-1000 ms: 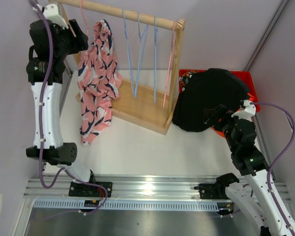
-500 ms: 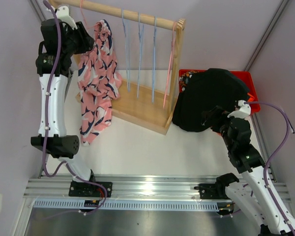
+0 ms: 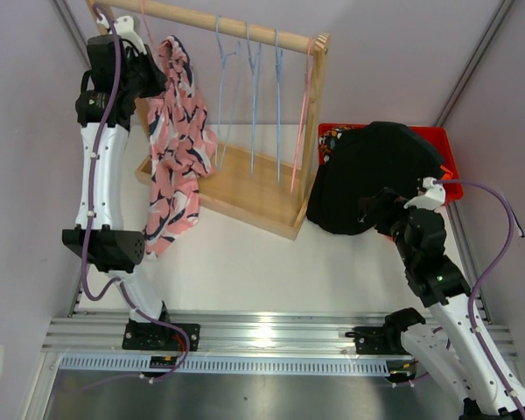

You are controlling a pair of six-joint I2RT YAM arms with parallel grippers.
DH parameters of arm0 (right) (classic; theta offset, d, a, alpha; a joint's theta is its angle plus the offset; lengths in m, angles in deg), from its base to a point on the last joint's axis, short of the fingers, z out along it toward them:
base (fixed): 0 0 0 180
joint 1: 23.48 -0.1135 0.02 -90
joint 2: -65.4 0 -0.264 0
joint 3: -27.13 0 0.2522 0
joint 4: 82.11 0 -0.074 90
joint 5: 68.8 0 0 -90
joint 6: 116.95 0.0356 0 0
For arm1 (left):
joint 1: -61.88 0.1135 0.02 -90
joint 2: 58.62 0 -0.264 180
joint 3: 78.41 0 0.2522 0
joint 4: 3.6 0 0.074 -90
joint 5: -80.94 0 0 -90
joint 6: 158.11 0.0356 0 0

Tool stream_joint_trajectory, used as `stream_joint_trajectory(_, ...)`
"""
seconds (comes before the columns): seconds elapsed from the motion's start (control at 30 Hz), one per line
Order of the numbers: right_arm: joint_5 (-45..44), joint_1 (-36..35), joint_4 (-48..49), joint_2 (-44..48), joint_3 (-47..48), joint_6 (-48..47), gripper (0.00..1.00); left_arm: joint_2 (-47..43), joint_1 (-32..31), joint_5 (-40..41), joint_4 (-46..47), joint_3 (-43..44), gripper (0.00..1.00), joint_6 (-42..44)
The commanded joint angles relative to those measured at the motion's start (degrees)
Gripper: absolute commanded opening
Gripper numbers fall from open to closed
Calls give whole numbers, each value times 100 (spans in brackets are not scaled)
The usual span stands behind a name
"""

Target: Remove the shorts from the hanger

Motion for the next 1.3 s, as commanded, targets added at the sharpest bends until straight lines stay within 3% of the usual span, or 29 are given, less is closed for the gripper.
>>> stream_joint_trajectory(0.0,-15,18,178,46,16,-55,100,-68,38,85,84,368,0,-20)
stream_joint_trajectory(0.23,134,-17,248,108,-2,15,99,-428,-14,59,92,631,0,-56)
stream_joint_trajectory(0.33,599,-149,581,116,130,-229,99,-709,-190,129,119,614,0,-38)
stream_joint_trajectory(0.43,1503,-307,951,-110,533,-686,99,-964,-418,199,154,413,0,-38)
stream_joint_trajectory(0.57,1962,-781,969,-751,1604,-951,99,-1622,-779,410,303,-114,0,-73)
stream_joint_trajectory(0.7,1264,-2053,1162,-1455,2815,-1398,99,-2080,-990,489,478,-660,0,-144)
stream_joint_trajectory(0.87,-487,-4564,1127,-2720,4206,-2627,100,-2468,-1140,560,637,-1433,0,-187)
stream_joint_trajectory(1.07,-1078,-5816,1504,-4540,5499,-2665,99,-3004,-1148,481,918,-2242,0,-249)
stream_joint_trajectory(1.27,-1508,-6451,1278,-6394,7078,-2902,99,-3127,-1157,393,796,-2313,0,-197)
